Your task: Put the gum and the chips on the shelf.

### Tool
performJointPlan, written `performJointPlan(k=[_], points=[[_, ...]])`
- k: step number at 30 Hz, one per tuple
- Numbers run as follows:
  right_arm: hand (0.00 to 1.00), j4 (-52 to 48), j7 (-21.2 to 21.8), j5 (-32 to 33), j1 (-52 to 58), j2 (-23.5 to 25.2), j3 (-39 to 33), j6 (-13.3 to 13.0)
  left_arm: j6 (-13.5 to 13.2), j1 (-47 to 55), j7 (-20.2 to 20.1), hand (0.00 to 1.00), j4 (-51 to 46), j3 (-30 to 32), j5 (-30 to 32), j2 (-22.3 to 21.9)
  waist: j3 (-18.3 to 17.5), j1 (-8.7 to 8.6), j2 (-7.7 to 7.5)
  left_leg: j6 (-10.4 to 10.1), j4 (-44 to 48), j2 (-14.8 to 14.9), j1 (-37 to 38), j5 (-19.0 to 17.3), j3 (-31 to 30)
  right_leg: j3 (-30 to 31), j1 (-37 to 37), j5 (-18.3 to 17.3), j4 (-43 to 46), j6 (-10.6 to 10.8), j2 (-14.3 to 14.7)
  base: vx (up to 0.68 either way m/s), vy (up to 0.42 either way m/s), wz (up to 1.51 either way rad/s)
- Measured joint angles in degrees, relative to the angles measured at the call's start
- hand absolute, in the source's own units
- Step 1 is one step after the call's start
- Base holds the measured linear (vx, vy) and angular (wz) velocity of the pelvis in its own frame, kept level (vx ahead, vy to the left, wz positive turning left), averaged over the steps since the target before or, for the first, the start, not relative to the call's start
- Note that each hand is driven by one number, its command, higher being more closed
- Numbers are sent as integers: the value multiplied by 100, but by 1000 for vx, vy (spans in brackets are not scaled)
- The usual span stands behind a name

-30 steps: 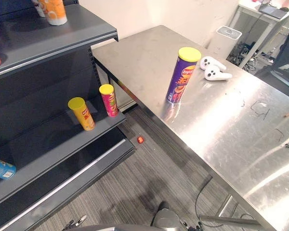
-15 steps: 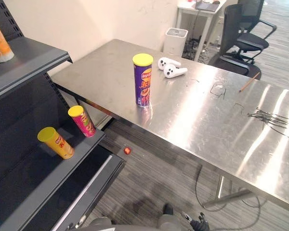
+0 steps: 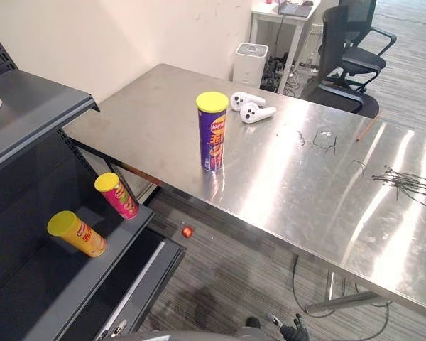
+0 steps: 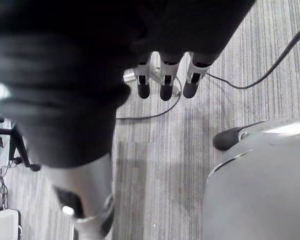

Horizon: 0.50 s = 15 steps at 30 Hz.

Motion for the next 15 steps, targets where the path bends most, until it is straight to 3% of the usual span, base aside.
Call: performJointPlan(k=[7,11,15], points=[[0,52,-151,328,4,89,-121,-19,-1,21,-38,0,-18,29,-1,5,-58,34,-43,-17,-127,51,77,-12,153,-5,-33,70,-17,72,50,-74,-23,-6],[0,47,-309,898,51,312,-534,-89,5,42,-40,0,-58,271,8,-73,-130,47,-157,-63,-195,166,166,-10,305,51,-62,73,-23,51,137,-125,-59,-17],[0,-6,-502,1393,92,395,-1144,-88,16,91,-42,0,-73,539,27,-174,-246,51,-167,-124,-192,219,187,-29,417,52,-119,83,-18,27,181,-51,-28,-15]])
